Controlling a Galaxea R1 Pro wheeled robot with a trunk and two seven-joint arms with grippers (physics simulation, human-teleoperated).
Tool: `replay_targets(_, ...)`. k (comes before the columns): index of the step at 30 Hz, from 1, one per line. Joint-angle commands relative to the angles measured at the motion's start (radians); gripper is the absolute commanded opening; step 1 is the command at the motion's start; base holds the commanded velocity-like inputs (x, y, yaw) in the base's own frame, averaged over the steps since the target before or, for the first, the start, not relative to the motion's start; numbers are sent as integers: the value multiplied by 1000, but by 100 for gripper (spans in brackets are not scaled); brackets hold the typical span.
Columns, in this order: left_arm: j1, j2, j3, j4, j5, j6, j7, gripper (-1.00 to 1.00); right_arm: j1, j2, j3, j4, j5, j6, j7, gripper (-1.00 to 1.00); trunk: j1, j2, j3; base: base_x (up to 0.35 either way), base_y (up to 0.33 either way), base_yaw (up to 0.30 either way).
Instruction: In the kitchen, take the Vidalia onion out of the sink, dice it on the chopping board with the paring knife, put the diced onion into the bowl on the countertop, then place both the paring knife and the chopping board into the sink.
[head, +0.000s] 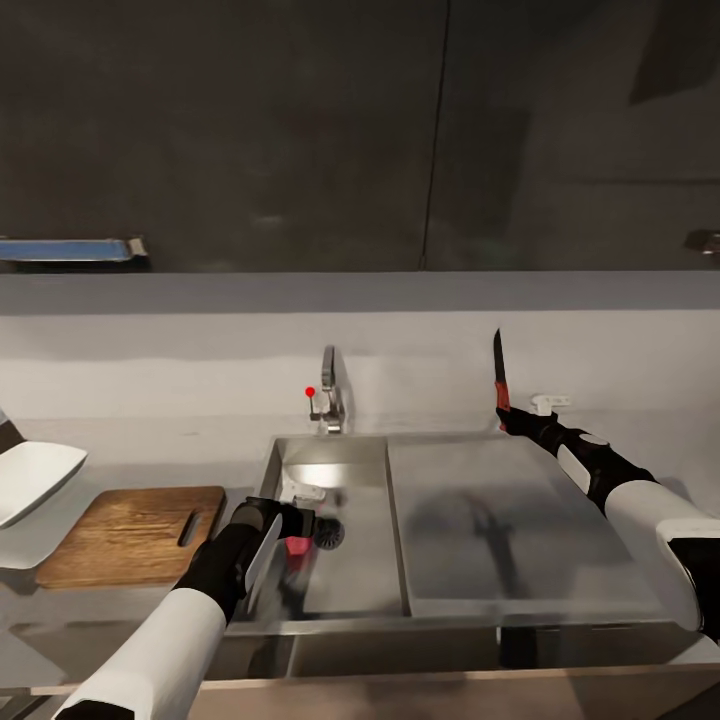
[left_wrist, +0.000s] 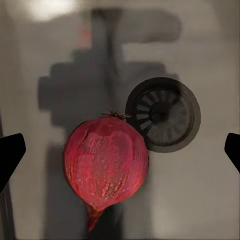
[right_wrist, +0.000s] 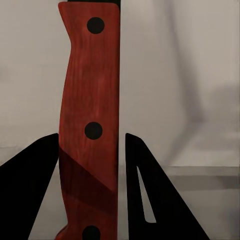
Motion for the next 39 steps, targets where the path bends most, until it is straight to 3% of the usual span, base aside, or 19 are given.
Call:
replay_targets(1,-1,0,0,-2,-2,5,-3,100,-1,-1,8,2,-10,-4,2,-100,1,-2,-4,49,0,0)
replay_targets(14,-1,0,0,-1,-3,5,-3,100,-1,-1,8,2,-10,-4,2,-100,1,-2,-23,6,0,0)
replay_targets(39,-1,2,0,-1,-4,5,-3,100,-2,1,9,2,-9,0,2,-100,1,-2,-33,0,0,0)
